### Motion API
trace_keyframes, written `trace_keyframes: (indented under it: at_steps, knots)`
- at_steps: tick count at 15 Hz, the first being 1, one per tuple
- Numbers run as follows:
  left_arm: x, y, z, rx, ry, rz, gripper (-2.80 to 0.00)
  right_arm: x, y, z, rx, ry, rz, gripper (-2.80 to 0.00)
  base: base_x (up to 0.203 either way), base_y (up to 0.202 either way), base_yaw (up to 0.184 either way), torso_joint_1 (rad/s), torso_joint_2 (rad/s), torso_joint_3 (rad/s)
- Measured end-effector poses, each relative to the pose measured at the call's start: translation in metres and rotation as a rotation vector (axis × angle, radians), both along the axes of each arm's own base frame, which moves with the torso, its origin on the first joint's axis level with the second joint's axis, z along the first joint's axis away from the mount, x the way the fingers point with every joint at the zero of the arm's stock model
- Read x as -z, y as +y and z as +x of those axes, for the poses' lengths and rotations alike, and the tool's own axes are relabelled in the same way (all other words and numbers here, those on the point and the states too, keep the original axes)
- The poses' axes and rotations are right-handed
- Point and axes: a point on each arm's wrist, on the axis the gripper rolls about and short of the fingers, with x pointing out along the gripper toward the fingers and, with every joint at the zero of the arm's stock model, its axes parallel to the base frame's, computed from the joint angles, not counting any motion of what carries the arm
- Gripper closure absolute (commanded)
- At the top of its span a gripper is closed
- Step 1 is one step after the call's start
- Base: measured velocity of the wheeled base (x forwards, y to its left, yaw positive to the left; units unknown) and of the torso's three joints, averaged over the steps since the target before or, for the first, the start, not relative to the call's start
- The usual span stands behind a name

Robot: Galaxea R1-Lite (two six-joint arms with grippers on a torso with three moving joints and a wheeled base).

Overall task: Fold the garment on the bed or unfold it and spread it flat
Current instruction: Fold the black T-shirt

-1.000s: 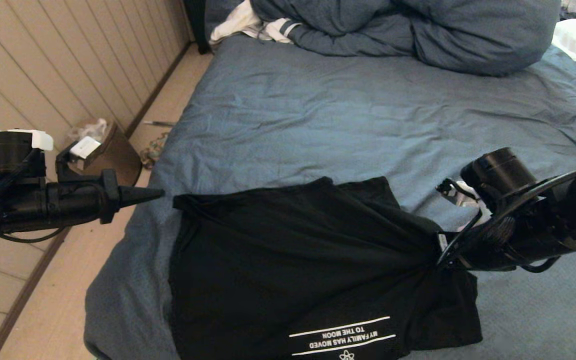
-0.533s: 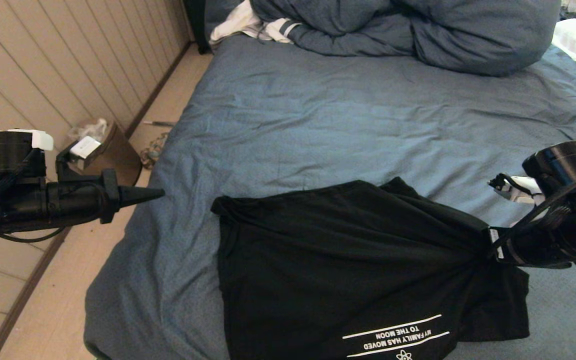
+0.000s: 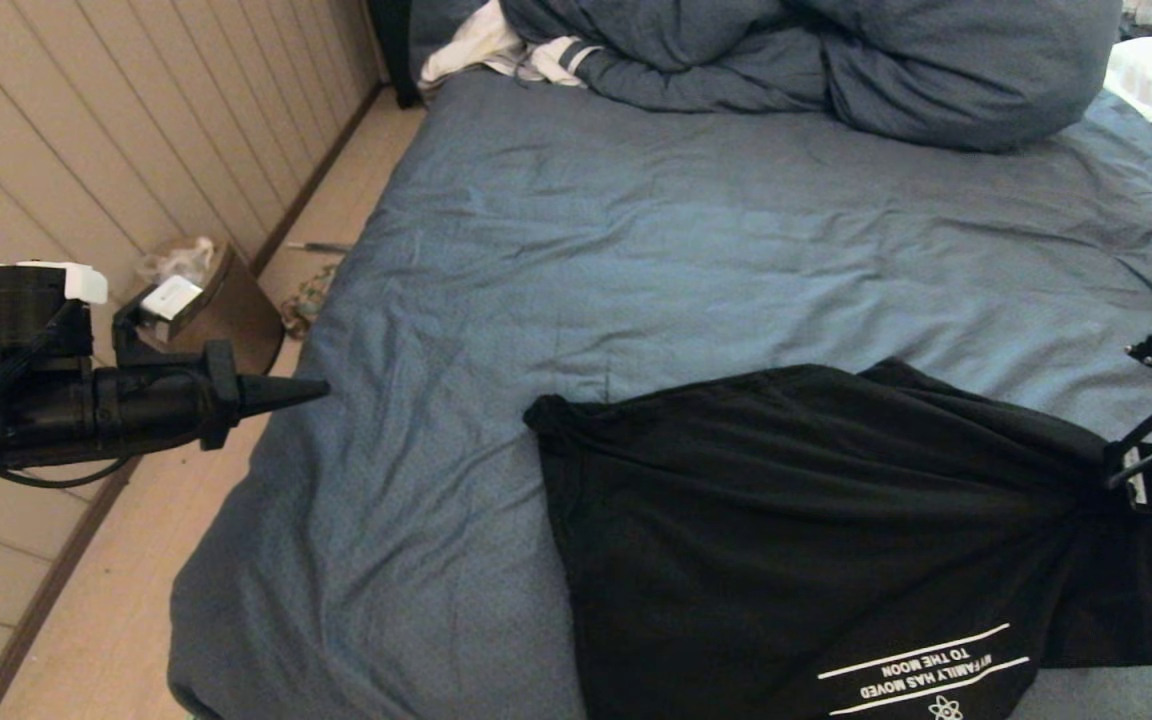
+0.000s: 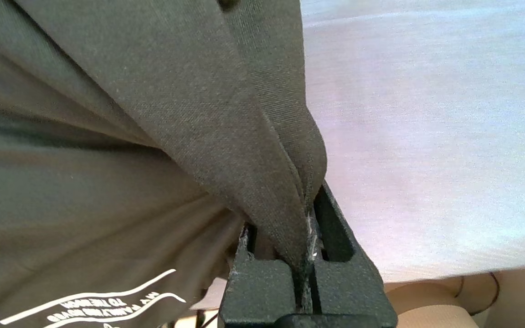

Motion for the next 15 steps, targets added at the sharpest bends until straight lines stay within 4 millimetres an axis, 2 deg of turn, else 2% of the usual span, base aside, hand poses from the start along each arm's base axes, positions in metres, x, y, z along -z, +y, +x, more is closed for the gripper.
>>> trace_keyframes:
  at_steps: [4,7,8,10,15]
  knots:
    - [0.004,0.0,0.002,0.002,0.012,-0.001,0.0,-0.014,-0.037,-0.014,0.048,-0.024,0.012,0.0,0.0,0.0,0.0,0.0,0.0,0.0]
    - [0.005,0.0,0.003,0.002,0.015,-0.001,0.0,-0.031,-0.038,-0.024,0.007,-0.029,0.11,0.0,0.0,0.0,0.0,0.0,0.0,0.0]
    - [0.005,-0.001,0.003,0.003,0.016,-0.001,0.0,-0.035,-0.032,-0.026,-0.022,-0.023,0.139,0.0,0.0,0.0,0.0,0.0,0.0,0.0]
    - [0.006,-0.001,0.003,0.005,0.018,-0.001,0.0,-0.041,-0.005,-0.024,-0.131,-0.015,0.189,0.0,0.0,0.0,0.0,0.0,0.0,0.0]
    - [0.007,-0.002,0.003,0.01,0.023,-0.001,0.0,-0.051,0.097,-0.023,-0.488,0.032,0.287,0.0,0.0,0.0,0.0,0.0,0.0,0.0]
